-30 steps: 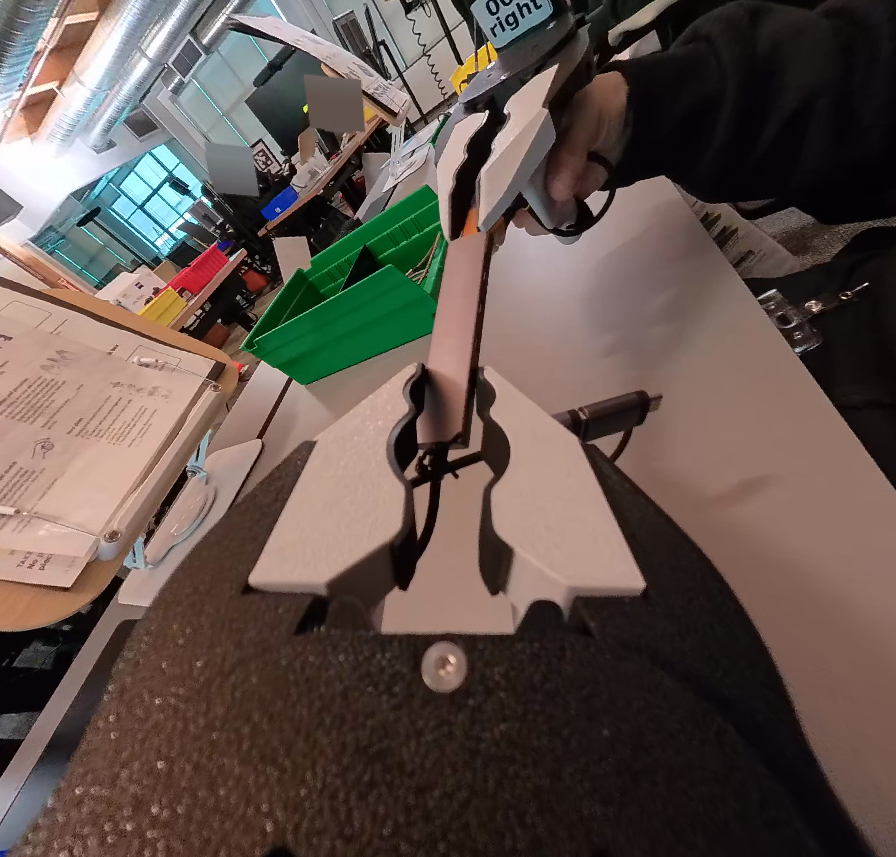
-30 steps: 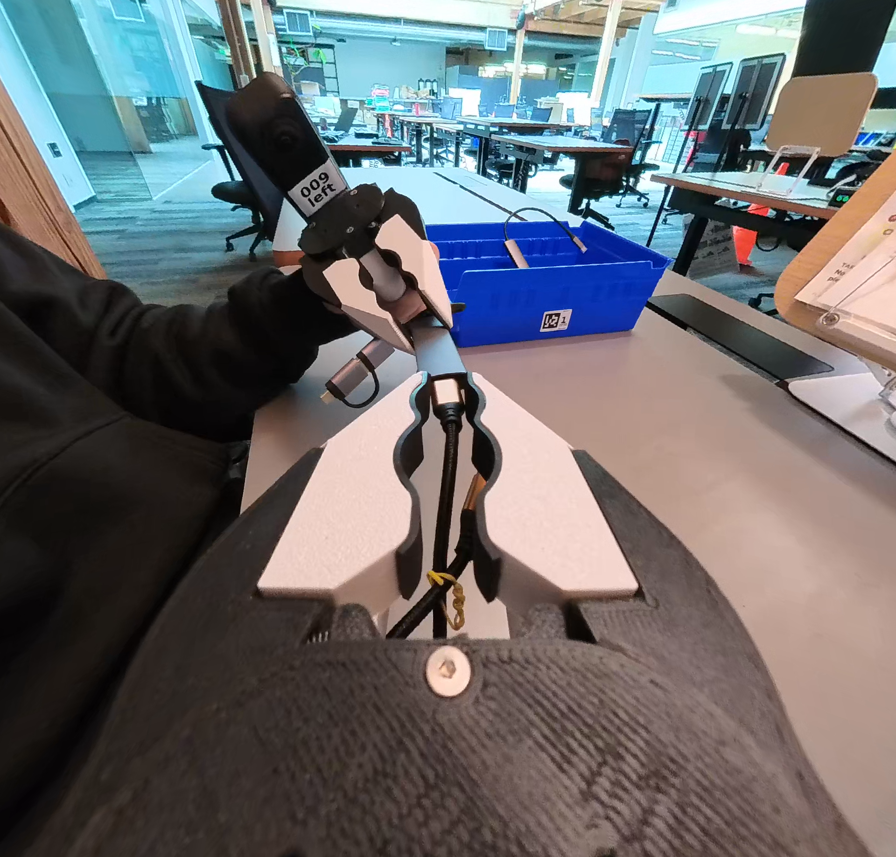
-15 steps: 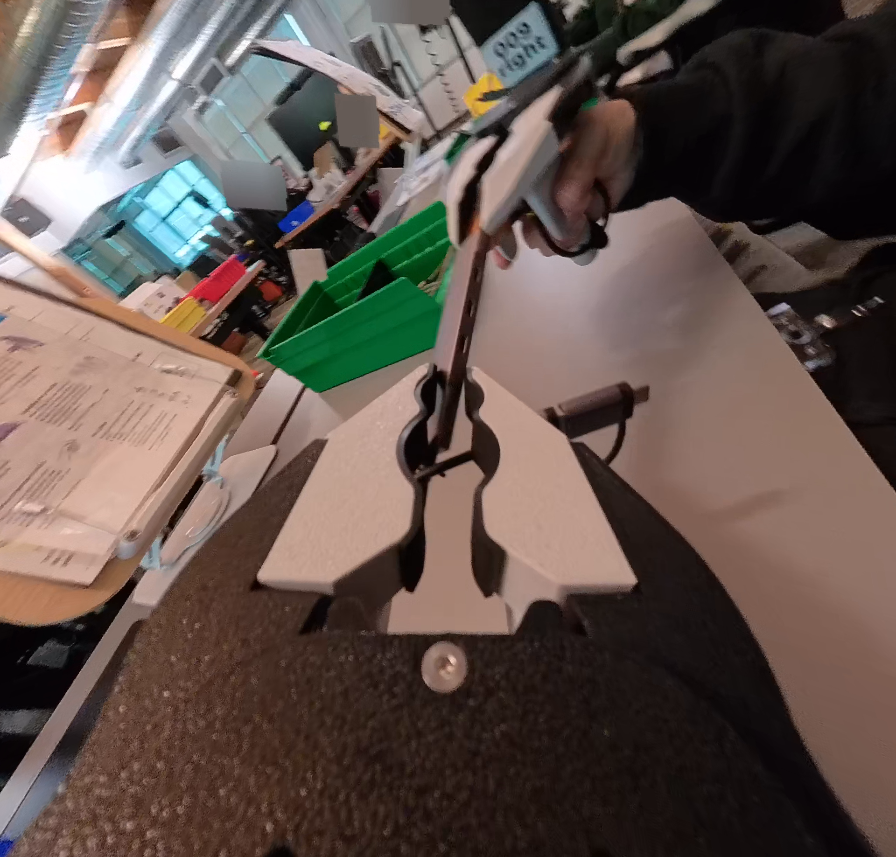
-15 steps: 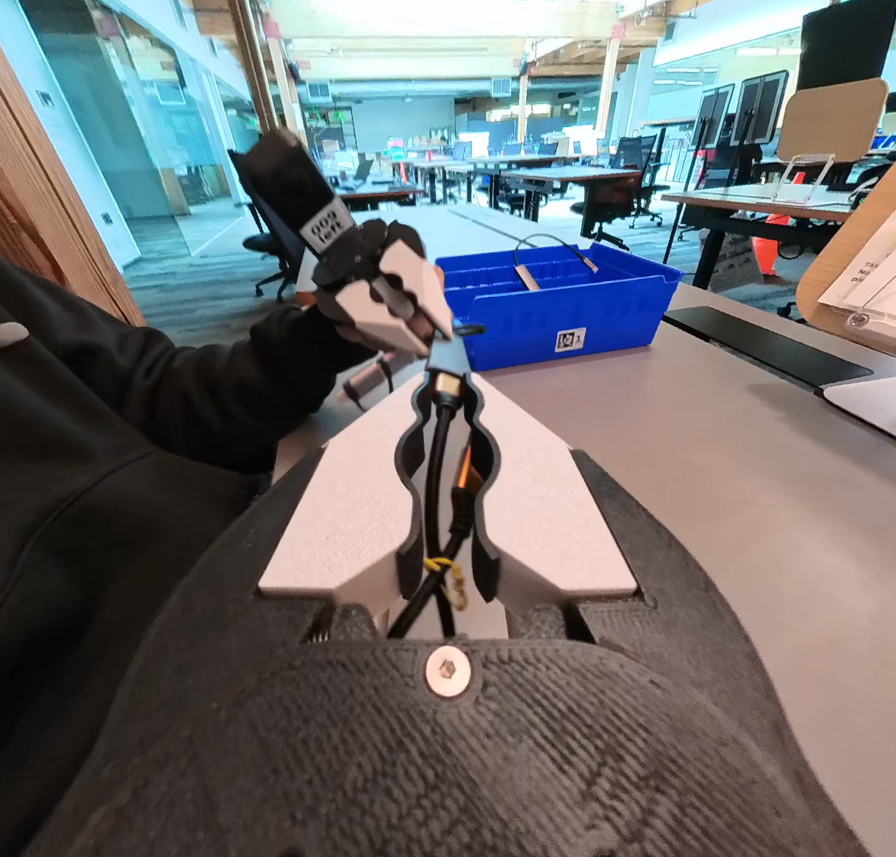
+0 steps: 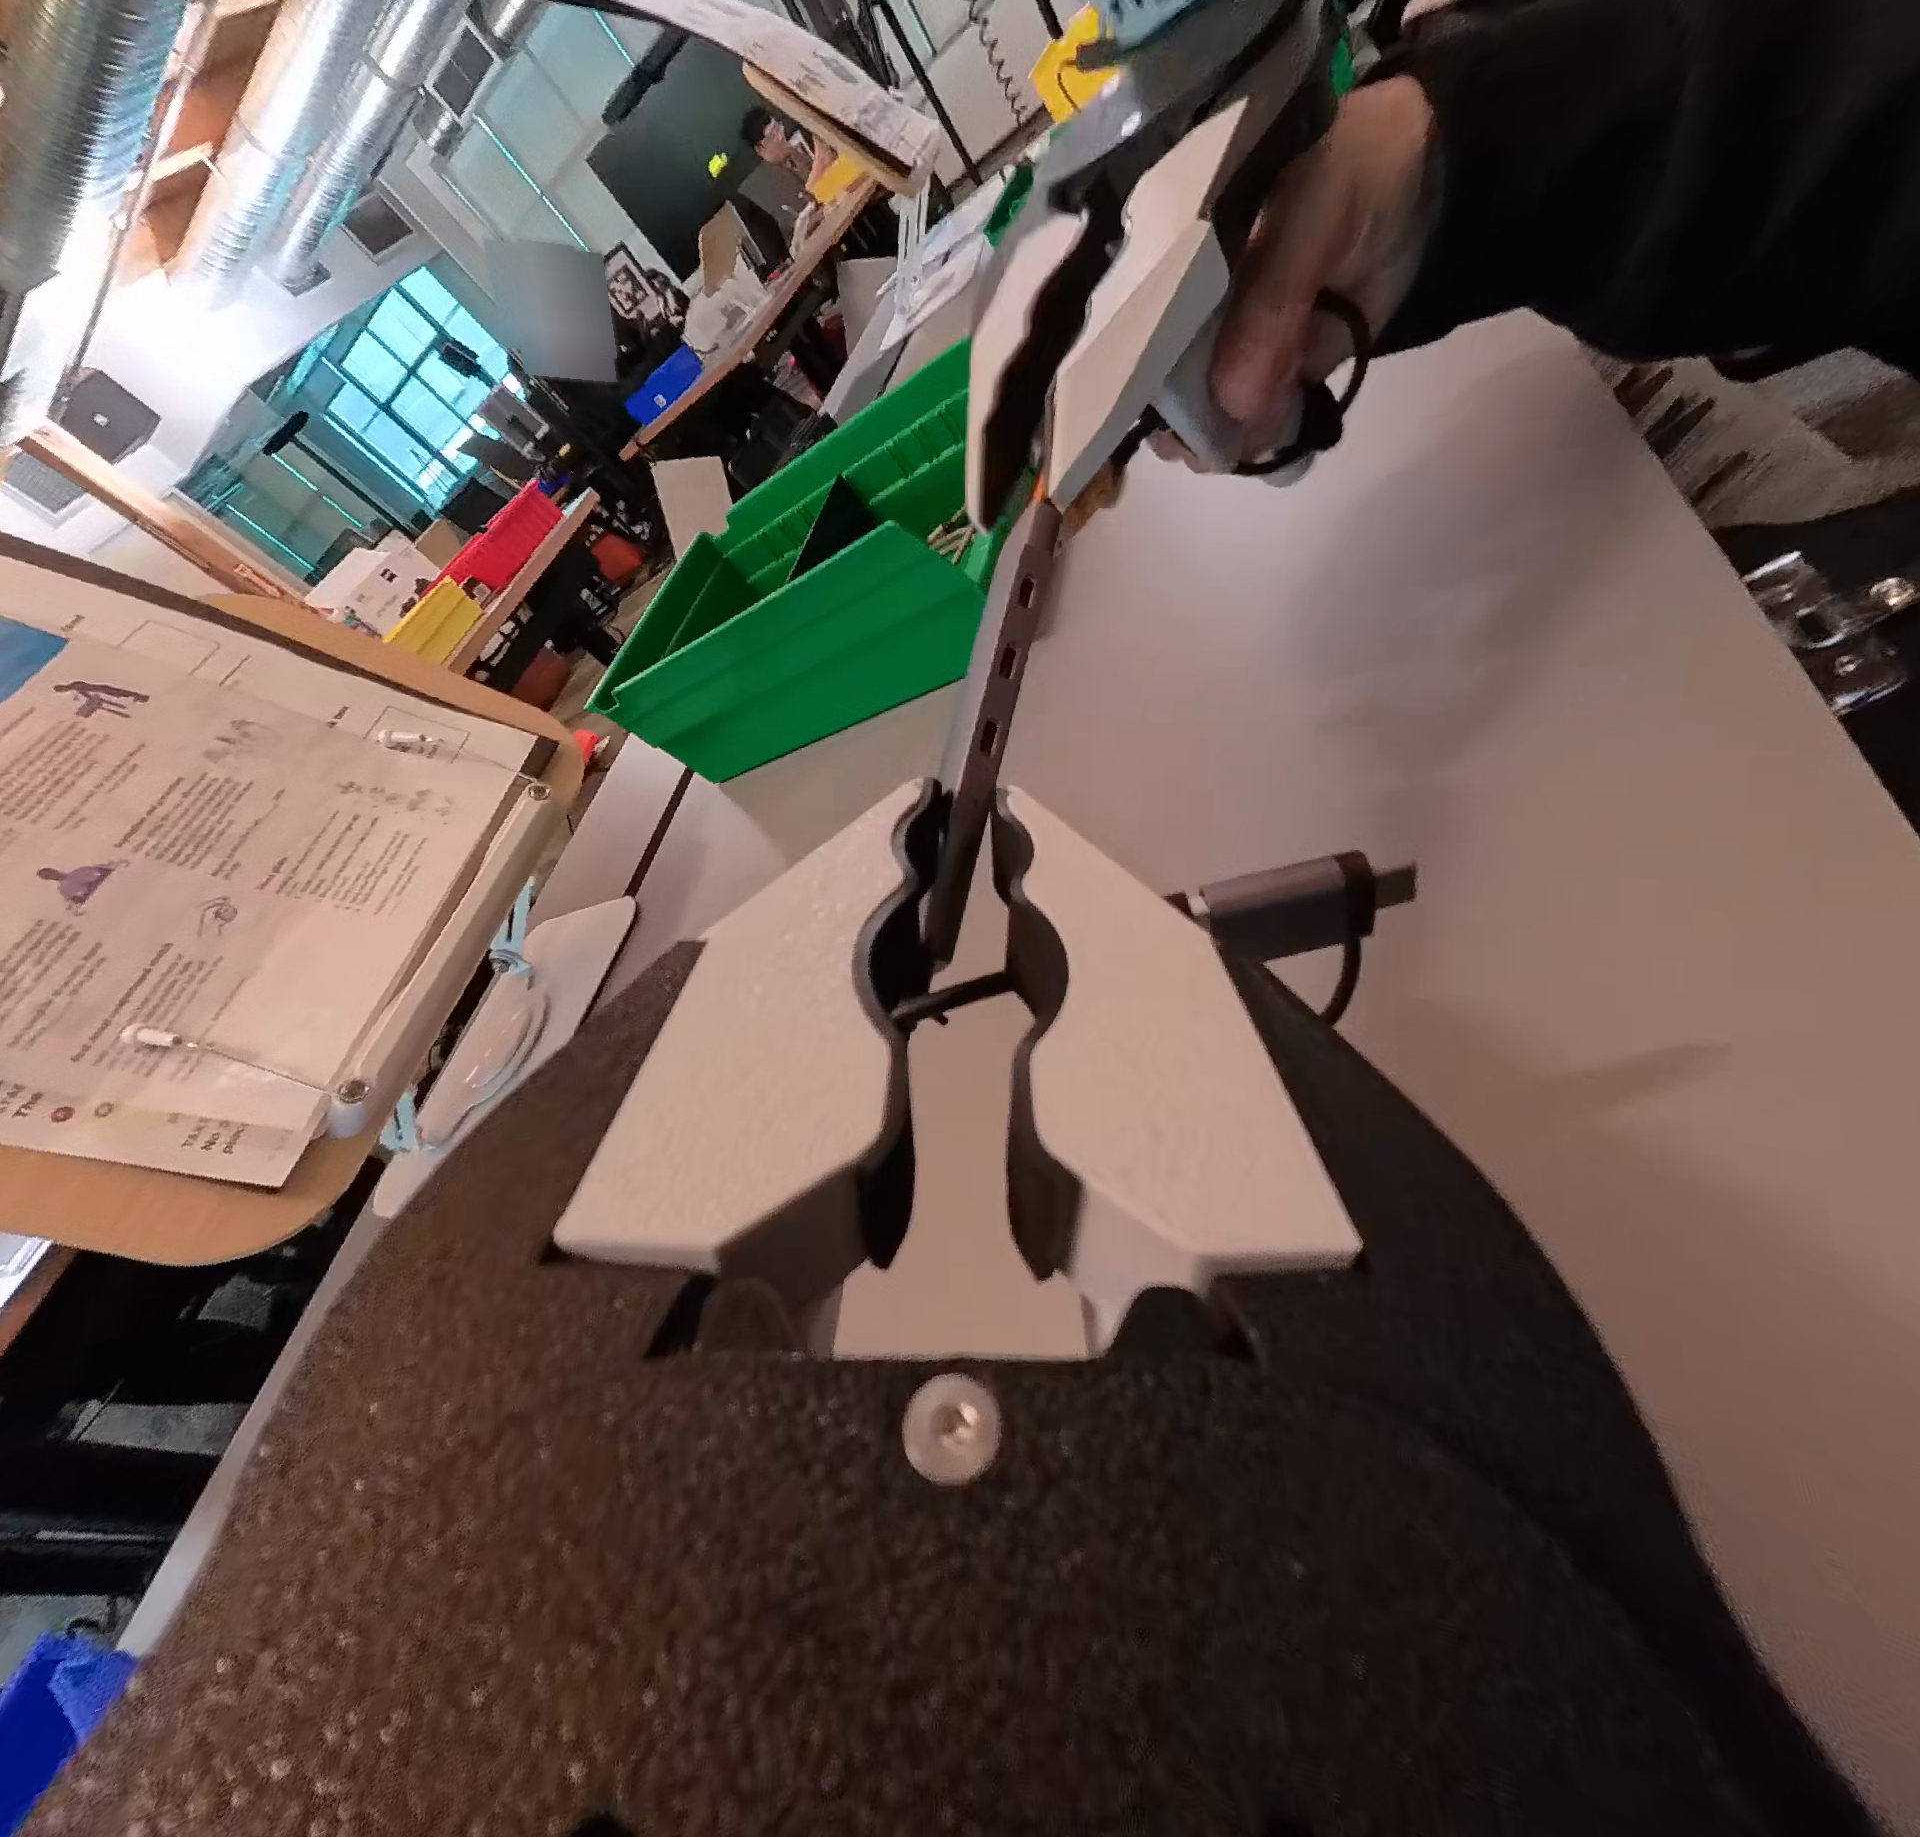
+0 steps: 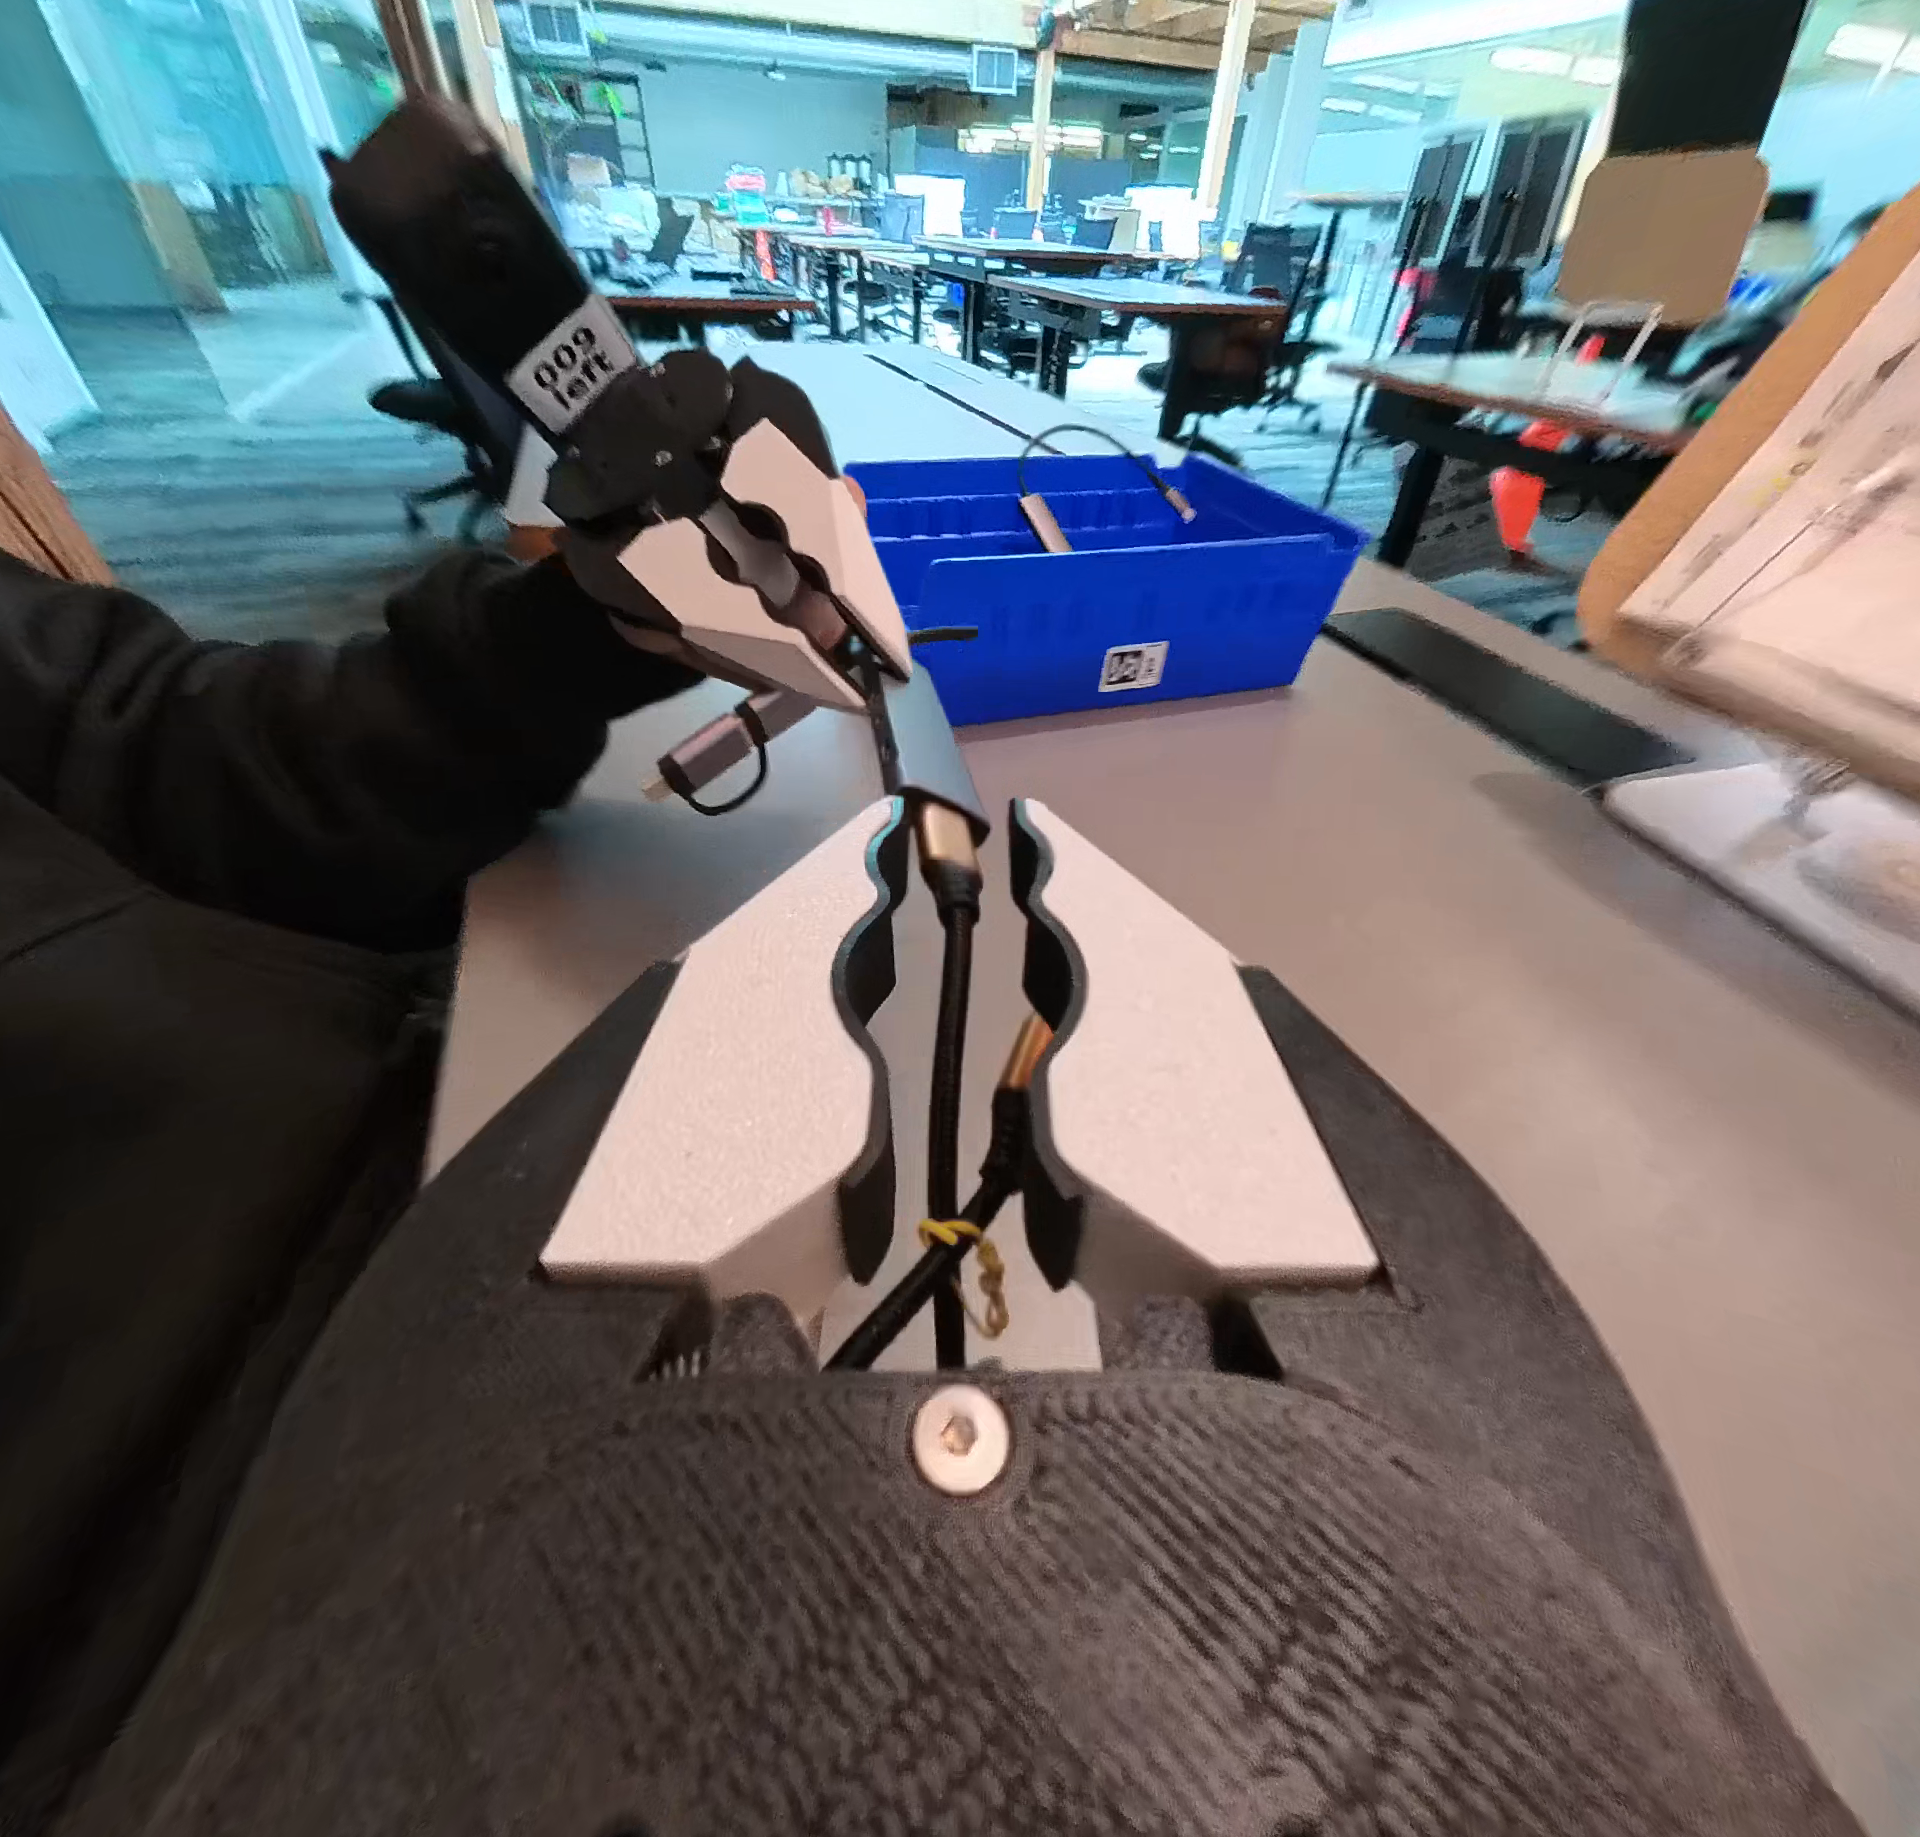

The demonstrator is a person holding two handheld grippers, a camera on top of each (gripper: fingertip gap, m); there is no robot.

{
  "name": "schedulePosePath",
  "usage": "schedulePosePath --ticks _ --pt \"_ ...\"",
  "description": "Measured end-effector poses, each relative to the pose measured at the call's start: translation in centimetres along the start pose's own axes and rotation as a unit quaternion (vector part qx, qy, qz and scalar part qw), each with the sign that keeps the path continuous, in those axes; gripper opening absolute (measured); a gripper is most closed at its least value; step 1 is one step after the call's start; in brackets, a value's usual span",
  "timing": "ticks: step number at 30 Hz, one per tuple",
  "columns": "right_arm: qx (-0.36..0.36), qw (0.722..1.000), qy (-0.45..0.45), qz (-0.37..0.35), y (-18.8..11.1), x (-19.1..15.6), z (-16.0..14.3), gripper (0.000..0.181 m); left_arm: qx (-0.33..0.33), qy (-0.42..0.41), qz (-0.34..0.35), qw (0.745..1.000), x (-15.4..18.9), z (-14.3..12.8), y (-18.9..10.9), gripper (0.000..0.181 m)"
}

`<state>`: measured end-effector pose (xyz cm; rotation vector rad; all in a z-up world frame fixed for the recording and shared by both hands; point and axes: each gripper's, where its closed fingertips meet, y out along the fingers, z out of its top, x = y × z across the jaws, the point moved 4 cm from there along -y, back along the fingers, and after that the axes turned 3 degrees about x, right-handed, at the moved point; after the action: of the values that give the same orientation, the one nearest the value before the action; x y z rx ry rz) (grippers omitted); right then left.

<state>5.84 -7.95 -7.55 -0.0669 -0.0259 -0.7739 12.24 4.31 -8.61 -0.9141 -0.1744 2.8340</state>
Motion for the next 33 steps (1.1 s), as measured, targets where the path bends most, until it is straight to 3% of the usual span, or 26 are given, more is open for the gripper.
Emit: schedulePosePath --ticks 3,6,9,13,16,20,23,25,33 --pt "-0.020 0.989 -0.147 -0.019 0.1 -0.9 0.2 0.040 -0.015 0.014 -0.005 1.000 0.3 0.0 0.3 0.006" --pt "-0.104 0.946 -0.304 -0.033 0.6 -1.9 -1.1 0.047 -0.020 0.036 -0.009 0.999 0.8 0.6 1.0 0.006" --pt "-0.169 0.874 -0.446 -0.092 0.9 -1.3 -1.7 0.009 -0.027 0.051 -0.021 0.998 1.4 1.2 1.3 0.006" --pt "-0.191 0.785 -0.576 -0.123 1.0 -1.2 -1.5 0.007 -0.041 0.035 -0.021 0.998 1.4 0.8 1.4 0.008" --pt "-0.190 0.727 -0.640 -0.160 0.9 -1.0 -1.0 0.007 -0.008 -0.036 -0.018 0.999 0.7 1.2 0.9 0.010" --pt "-0.166 0.717 -0.660 -0.149 0.8 -1.6 -0.7 0.007 -0.005 -0.098 -0.017 0.995 -0.1 0.4 0.0 0.029" --pt "-0.158 0.681 -0.701 -0.142 1.1 -2.4 -0.8 0.007 -0.010 -0.133 -0.035 0.990 0.1 0.0 -0.3 0.039" --pt "-0.154 0.674 -0.708 -0.141 1.3 -2.7 -0.8 0.007 -0.016 -0.162 -0.059 0.985 0.6 -0.4 -0.2 0.045" --pt "-0.137 0.686 -0.701 -0.137 1.3 -3.0 -0.6 0.010 0.004 -0.181 -0.099 0.978 1.6 -1.5 0.5 0.034"
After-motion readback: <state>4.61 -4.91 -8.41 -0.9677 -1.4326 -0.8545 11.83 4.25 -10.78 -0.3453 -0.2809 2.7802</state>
